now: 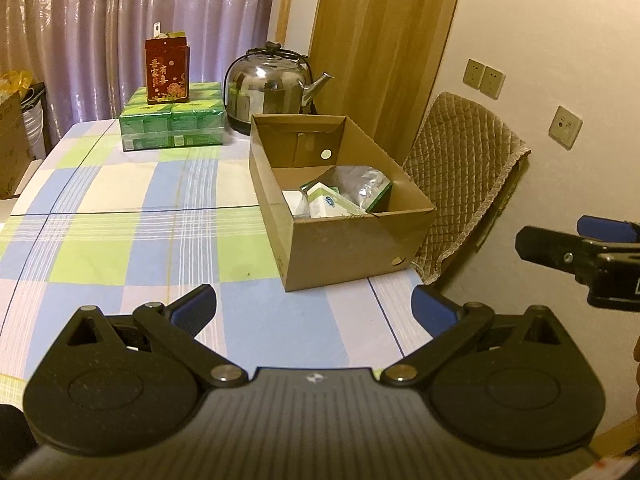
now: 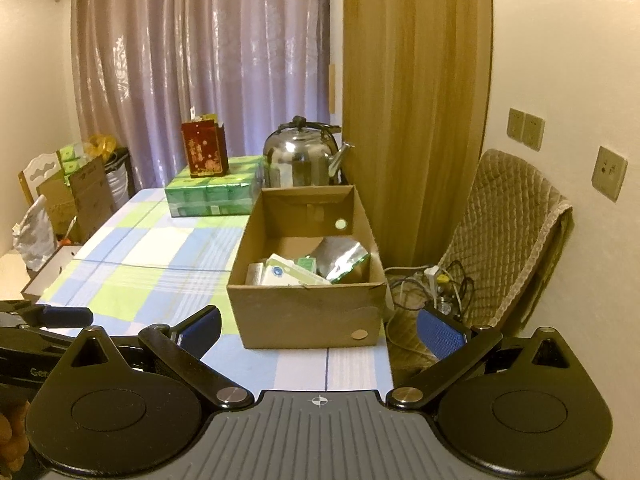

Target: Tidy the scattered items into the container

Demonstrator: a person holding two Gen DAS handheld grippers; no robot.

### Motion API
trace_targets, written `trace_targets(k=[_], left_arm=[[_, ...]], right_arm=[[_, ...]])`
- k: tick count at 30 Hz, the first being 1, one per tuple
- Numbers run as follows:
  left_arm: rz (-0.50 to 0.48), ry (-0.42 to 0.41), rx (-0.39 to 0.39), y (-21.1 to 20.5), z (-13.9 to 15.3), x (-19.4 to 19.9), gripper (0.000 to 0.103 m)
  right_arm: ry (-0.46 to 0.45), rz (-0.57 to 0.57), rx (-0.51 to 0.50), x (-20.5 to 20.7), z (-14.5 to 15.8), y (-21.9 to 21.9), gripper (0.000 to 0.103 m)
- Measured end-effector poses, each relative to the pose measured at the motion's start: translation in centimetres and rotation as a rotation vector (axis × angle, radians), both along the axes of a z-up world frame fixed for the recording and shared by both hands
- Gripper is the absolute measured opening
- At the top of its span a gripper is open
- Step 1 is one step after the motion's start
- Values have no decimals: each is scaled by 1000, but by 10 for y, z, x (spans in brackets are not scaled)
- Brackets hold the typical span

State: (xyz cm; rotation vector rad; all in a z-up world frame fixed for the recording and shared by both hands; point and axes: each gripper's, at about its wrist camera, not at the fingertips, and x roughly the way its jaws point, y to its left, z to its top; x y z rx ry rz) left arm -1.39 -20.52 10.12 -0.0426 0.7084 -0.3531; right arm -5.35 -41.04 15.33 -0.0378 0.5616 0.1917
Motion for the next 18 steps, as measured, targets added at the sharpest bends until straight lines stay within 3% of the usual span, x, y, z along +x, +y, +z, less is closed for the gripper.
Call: trace_targets(k=[18], left_arm=[[10,10,-14,5,-5,0,102]], right_arm=[[15,2,-13,-2,-6,7,101]])
